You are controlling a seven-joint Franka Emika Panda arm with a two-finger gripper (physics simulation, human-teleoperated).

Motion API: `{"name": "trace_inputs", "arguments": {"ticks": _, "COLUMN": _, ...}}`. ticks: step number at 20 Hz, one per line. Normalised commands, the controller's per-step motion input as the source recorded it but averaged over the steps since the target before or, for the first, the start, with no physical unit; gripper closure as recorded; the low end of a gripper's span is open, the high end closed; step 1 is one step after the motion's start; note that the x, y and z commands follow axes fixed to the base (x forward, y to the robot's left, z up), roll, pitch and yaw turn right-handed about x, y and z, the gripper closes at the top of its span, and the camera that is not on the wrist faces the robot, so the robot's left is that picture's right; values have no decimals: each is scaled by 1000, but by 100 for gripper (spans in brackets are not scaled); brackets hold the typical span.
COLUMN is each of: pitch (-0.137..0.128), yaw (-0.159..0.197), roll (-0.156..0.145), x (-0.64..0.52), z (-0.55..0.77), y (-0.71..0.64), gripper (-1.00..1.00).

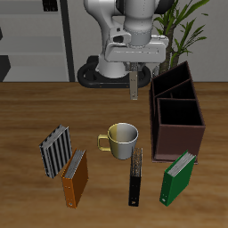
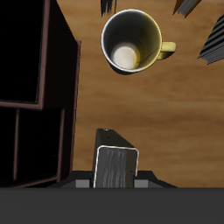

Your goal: Place the yellow book into the left desk caddy's front compartment and place the orange book into the left desk caddy's left compartment and place the black book into the left desk caddy's back compartment

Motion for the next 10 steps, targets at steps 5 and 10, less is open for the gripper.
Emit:
{"name": "trace_inputs", "arguments": {"ticks": 5, "pitch": 57, "yaw": -32, "roll": 22, "x": 144, "z": -25, "y": 294, "gripper": 100}}
{"name": "trace_inputs", "arguments": {"ticks": 10, "pitch": 46, "yaw": -29, "roll": 35, "x": 64, "z": -29, "y": 217, "gripper": 100}}
